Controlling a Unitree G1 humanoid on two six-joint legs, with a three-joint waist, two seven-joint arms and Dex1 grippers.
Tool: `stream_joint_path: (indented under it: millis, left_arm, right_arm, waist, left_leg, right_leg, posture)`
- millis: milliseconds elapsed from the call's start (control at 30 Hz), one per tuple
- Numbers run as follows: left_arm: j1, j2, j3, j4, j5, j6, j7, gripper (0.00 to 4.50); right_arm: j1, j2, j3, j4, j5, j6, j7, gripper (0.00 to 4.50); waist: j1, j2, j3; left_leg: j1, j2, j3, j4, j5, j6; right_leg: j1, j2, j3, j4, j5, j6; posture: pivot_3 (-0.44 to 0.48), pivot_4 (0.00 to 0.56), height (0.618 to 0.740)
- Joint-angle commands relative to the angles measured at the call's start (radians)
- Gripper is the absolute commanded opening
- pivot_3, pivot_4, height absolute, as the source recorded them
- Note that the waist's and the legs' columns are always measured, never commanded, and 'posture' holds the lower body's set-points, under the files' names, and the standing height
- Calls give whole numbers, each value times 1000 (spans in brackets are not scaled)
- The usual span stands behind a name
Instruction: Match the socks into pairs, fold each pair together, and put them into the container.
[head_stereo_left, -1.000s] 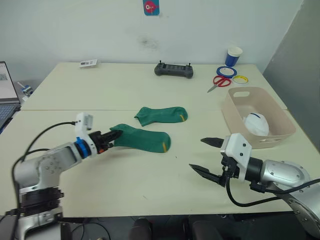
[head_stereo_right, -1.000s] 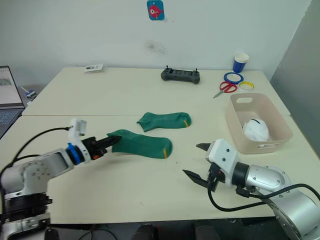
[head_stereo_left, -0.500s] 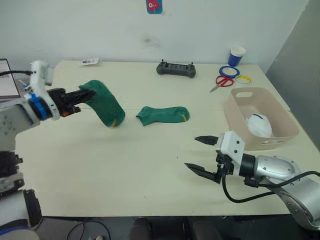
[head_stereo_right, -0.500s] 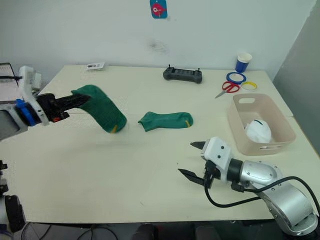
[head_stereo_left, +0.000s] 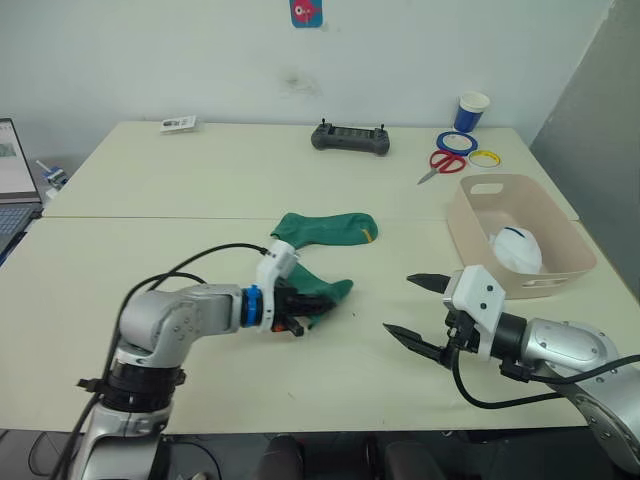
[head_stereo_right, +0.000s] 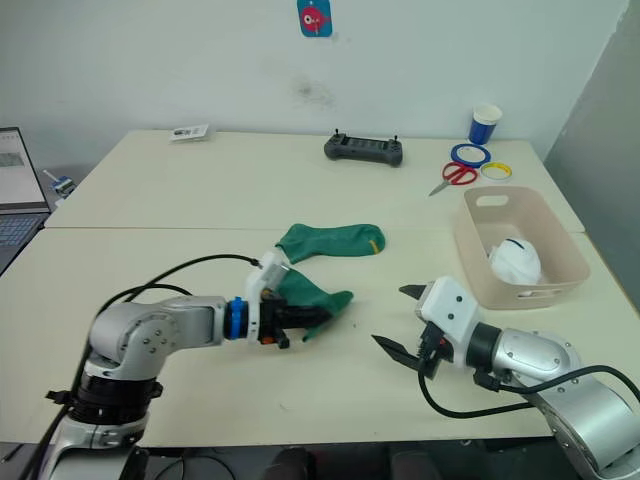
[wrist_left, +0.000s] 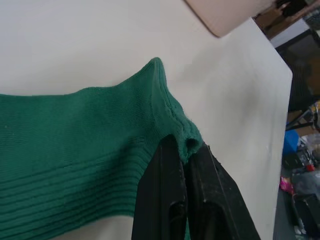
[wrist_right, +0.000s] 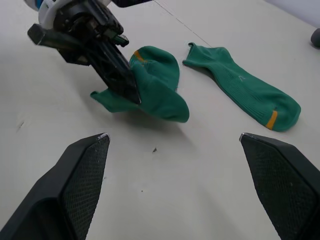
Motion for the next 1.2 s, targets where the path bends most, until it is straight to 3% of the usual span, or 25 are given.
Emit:
stream_joint_path:
  millis: [33,200,233,433,600,700,900,1000,1200]
  left_arm:
    - [-15,-50,-15,-9,29,-46,42,32]
    - [-24,-122,-64,4,69,-78,74,32]
    - [-24,-136,-67,5,74,-87,81,467]
    - [-29,-124,-69,-12,114,-184,46,2019]
    - [-51,55,-71,-24,158,-321,-138,3526]
    - [-64,210,-98,55,265,-579,-357,4408]
    - [-167,373,-144,415,514,-1129,-634,4471]
    - [-230,376,-171,612,624,-1404,-691,4471]
    - [-348,320,-229,956,796,-1916,-685,4471]
  right_arm:
    - [12,-11,-40,-59,9,13,-16,4500]
    - [22,-23,-52,-80,15,34,-24,4500]
    - [22,-24,-55,-82,17,38,-25,4500]
    - [33,-32,-66,-93,15,46,-23,4500]
    - [40,-41,-59,-93,5,37,-18,4500]
    - [35,-52,-45,-89,-6,22,-5,4500]
    - [30,-71,20,-73,-49,-21,20,4500]
    - [14,-59,53,-69,-58,-30,20,4500]
    - [-7,-43,107,-73,-76,-26,20,4500]
  waist:
    - [0,0,0]
    - [-1,0,0]
    - [-1,0,0]
    - [-1,0,0]
    - [-3,0,0]
    - [-3,1,0]
    - [1,1,0]
    - [1,1,0]
    - [2,1,0]
  left_leg:
    - [0,0,0,0,0,0]
    - [0,0,0,0,0,0]
    - [0,0,0,0,0,0]
    - [0,0,0,0,0,0]
    - [1,0,0,0,0,0]
    - [1,0,1,-1,0,0]
    - [1,0,1,-1,0,0]
    - [-1,0,1,-1,0,0]
    - [-3,0,1,-1,0,1]
  right_leg:
    - [0,0,0,0,0,0]
    - [0,0,0,0,1,0]
    - [0,0,0,0,1,0]
    - [0,0,0,0,0,0]
    - [0,0,0,0,0,0]
    - [0,1,1,-1,0,0]
    - [0,0,0,-2,-1,-2]
    - [0,0,0,-3,-1,-2]
    - [-1,0,0,-3,-1,-2]
  posture:
    - [0,150,740]
    - [0,150,740]
    - [0,150,740]
    - [0,150,740]
    - [0,150,740]
    - [0,150,740]
    - [0,150,740]
    - [0,150,740]
    - [0,150,740]
